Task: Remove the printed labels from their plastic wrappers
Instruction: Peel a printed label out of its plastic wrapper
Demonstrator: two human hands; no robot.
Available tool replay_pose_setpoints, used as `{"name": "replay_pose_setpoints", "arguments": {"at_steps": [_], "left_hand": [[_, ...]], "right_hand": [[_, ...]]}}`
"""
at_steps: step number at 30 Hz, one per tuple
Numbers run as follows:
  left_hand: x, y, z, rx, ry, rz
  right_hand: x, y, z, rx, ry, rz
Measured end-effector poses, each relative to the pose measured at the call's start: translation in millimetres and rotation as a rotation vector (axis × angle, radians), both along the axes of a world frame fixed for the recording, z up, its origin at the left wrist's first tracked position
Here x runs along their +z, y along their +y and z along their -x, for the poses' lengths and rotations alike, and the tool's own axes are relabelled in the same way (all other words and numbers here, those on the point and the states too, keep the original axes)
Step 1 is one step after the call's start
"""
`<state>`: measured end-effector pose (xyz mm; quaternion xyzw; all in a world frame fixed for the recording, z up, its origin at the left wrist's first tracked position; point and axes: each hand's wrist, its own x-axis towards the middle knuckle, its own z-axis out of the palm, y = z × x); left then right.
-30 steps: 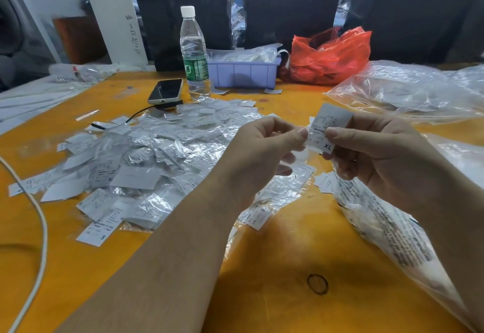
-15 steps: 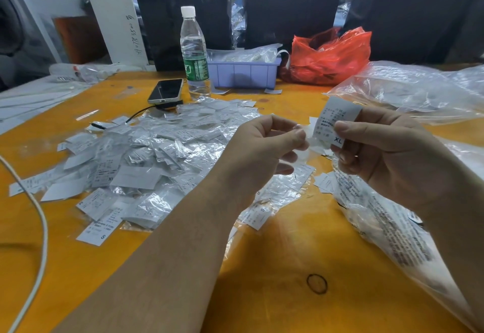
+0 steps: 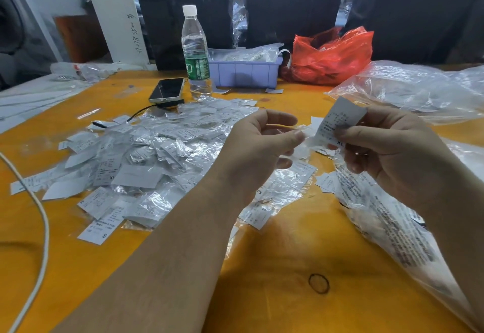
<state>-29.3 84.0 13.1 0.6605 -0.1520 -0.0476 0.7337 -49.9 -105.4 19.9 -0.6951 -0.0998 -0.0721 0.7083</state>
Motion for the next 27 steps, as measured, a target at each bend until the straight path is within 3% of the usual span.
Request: {"name": "replay_pose_setpoints", "arguments": {"at_steps": [27], "left_hand": [[-1.5,-0.9,-0.1,-0.083,-0.019,-0.055]], "right_hand": [[-3.0,9.4,6.5,-0.139,-0.196,0.196]]}}
